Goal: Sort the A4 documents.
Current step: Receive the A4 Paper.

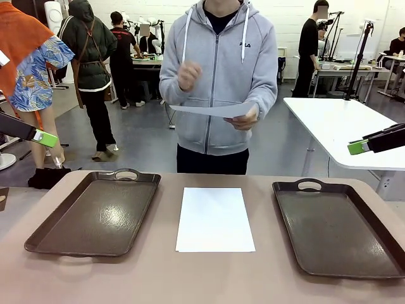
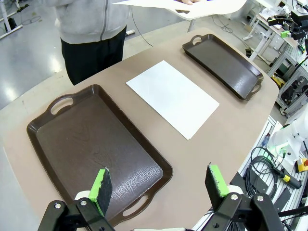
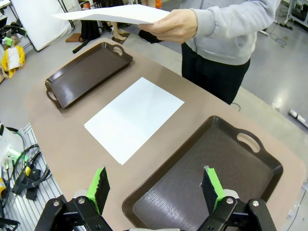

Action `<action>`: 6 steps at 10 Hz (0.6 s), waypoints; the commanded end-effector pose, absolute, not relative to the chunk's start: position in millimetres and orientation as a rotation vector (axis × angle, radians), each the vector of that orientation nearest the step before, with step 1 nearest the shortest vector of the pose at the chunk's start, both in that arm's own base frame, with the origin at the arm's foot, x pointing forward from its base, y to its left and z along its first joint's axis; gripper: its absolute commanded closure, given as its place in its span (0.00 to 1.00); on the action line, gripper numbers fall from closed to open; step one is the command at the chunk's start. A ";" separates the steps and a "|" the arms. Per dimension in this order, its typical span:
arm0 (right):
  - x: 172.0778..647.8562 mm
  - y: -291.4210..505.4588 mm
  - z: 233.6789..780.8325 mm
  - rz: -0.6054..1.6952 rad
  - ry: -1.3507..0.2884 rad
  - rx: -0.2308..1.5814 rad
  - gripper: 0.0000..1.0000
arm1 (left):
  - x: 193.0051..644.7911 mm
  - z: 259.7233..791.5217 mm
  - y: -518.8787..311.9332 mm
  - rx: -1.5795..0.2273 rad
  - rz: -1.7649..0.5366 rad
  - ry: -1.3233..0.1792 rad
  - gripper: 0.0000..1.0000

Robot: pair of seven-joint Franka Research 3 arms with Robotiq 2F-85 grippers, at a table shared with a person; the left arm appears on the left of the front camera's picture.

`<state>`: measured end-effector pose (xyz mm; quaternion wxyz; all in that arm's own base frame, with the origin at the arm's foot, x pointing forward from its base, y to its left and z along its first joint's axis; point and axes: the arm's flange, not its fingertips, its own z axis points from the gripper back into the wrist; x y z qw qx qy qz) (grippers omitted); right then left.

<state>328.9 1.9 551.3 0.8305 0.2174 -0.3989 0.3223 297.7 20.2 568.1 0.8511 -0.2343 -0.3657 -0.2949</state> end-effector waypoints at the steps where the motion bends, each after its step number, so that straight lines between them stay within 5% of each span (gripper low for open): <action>1: 329.9 2.0 549.8 0.688 -0.845 0.471 0.00 | 298.9 567.4 19.9 -0.506 -0.626 -0.771 0.00; 6: 329.9 2.0 549.8 0.688 -0.845 0.471 0.00 | 298.9 567.4 19.9 -0.506 -0.626 -0.771 0.00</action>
